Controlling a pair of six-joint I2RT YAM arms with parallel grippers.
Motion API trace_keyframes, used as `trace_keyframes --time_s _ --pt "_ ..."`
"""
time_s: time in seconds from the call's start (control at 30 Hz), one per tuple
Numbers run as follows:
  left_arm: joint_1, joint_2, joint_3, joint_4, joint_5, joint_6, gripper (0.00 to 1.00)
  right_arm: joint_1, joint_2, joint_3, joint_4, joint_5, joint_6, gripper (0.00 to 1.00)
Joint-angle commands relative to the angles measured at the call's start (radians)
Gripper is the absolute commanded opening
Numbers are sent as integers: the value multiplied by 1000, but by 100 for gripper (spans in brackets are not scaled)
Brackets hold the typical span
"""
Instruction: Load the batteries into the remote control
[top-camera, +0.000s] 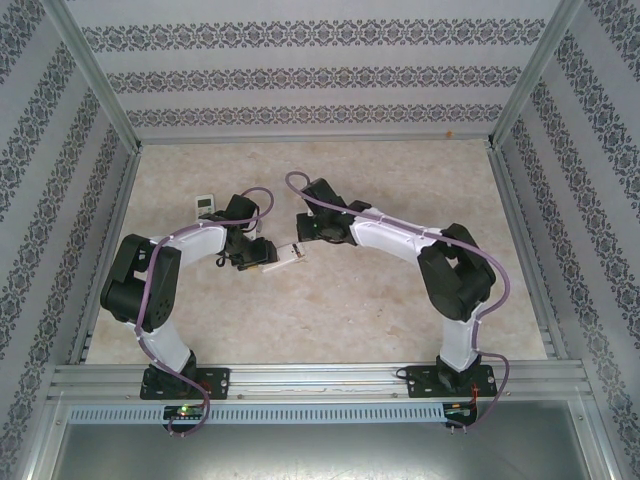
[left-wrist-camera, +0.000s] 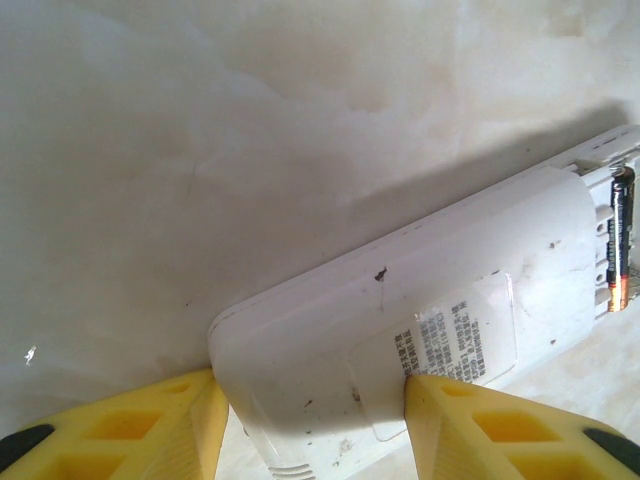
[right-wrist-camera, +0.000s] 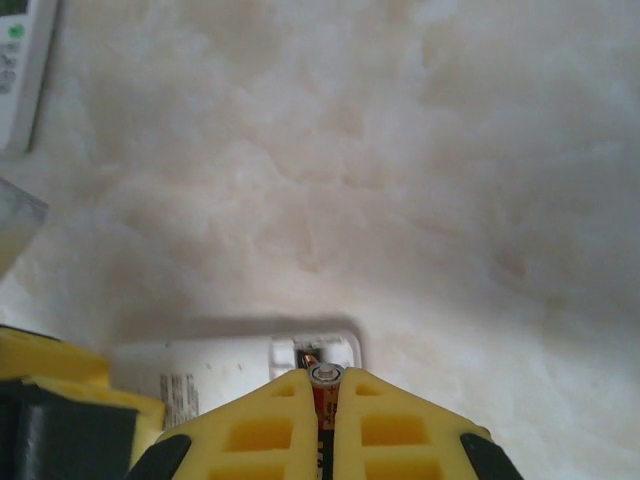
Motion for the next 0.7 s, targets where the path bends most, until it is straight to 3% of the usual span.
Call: trace_keyframes --time_s 0.0,0.67 --pt "13 84 -38 99 -121 22 50 9 66 26 3 -10 -57 9" --pt "13 87 -44 112 -114 16 50 41 165 13 27 -20 -73 9"
